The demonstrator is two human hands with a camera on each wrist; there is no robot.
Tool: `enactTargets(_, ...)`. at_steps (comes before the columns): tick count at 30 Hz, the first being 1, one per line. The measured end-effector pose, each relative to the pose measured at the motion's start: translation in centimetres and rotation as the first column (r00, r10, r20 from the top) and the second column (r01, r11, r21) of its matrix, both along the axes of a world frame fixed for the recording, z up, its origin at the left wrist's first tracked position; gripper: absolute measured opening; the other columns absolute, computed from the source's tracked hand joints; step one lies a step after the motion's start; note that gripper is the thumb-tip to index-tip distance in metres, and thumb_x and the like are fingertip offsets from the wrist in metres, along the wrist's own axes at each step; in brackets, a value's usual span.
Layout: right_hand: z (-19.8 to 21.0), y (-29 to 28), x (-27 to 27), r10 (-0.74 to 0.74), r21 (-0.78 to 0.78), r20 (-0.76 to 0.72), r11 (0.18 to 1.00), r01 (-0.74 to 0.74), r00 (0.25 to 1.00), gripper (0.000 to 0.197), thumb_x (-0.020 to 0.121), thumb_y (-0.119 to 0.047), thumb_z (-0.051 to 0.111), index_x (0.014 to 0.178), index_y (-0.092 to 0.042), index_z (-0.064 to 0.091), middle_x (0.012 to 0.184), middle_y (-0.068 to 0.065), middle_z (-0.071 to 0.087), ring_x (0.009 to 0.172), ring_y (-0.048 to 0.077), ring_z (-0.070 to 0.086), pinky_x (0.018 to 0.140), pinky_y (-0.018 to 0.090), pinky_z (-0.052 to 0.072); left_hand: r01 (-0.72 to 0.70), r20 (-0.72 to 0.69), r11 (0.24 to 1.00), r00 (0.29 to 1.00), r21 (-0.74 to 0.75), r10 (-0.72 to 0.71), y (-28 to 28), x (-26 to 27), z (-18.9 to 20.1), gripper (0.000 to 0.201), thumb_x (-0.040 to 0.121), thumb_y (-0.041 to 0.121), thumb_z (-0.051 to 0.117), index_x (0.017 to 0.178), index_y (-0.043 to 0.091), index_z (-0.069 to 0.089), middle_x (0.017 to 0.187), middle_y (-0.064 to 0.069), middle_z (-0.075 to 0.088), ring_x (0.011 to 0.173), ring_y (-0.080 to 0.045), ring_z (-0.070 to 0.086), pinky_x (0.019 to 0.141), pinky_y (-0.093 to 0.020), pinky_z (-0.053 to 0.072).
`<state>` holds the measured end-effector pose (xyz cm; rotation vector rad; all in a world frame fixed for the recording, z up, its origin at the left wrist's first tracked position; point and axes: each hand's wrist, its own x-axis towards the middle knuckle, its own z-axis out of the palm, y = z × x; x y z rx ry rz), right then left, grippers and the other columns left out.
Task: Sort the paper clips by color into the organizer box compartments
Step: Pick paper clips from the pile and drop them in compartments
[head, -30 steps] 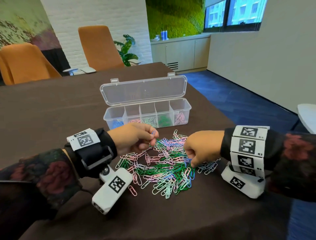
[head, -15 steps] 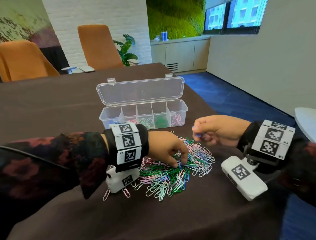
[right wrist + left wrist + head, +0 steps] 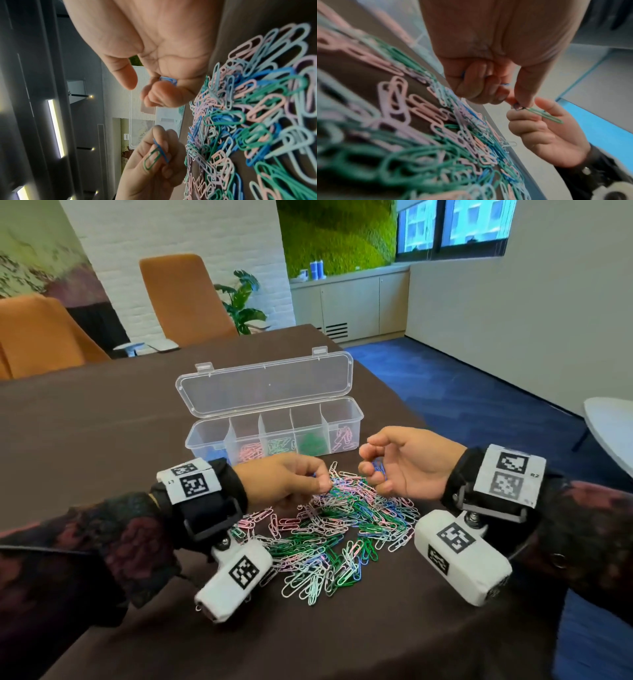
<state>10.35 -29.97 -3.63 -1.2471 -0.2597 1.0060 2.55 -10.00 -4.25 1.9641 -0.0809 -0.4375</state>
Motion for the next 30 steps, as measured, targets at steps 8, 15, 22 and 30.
enactTargets(8,-0.3,2.0,-0.5,0.028,-0.142,0.13,0.99,-0.01,0.991,0.033,0.095,-0.028,0.039,0.07,-0.011,0.051,0.063,0.004,0.045,0.05,0.013,0.036,0.037,0.017,0.029,-0.114,-0.018,0.993,0.993,0.041,0.114,1.7,-2.0,-0.2,0.023,0.095,0.014,0.049,0.071,0.012,0.046,0.05,0.004,0.04,0.041,-0.004,0.031,0.038,-0.012,0.024)
enactTargets(15,0.6,4.5,-1.5,0.063,-0.227,0.224,0.974,-0.011,0.973,0.033,0.097,-0.027,0.04,0.072,-0.011,0.053,0.063,0.003,0.043,0.049,0.012,0.034,0.035,0.017,0.028,-0.249,-0.044,0.939,0.968,-0.239,0.246,2.8,-3.1,-0.1,0.021,0.092,-0.004,0.047,0.074,0.007,0.049,0.062,-0.001,0.053,0.04,-0.003,0.036,0.036,-0.011,0.027)
enactTargets(22,0.6,6.3,-1.8,0.074,-0.271,0.287,0.962,0.007,0.955,0.033,0.098,-0.027,0.04,0.072,-0.011,0.053,0.062,0.002,0.042,0.047,0.011,0.034,0.038,0.017,0.024,-0.225,0.101,0.974,0.97,0.033,0.221,4.3,-3.5,-0.2,0.013,0.09,0.006,0.058,0.09,0.018,0.063,0.055,0.011,0.053,0.043,-0.003,0.036,0.042,-0.013,0.029)
enactTargets(30,1.8,9.7,-1.7,0.014,-0.124,0.044,0.992,-0.009,0.999,0.03,0.098,-0.029,0.042,0.083,-0.007,0.055,0.071,0.011,0.051,0.061,0.021,0.053,0.049,0.024,0.051,-0.569,-0.296,0.679,0.822,-0.464,0.487,7.3,-3.5,1.2,0.026,0.097,0.01,0.034,0.076,0.008,0.049,0.064,-0.005,0.051,0.043,-0.009,0.044,0.035,-0.014,0.03)
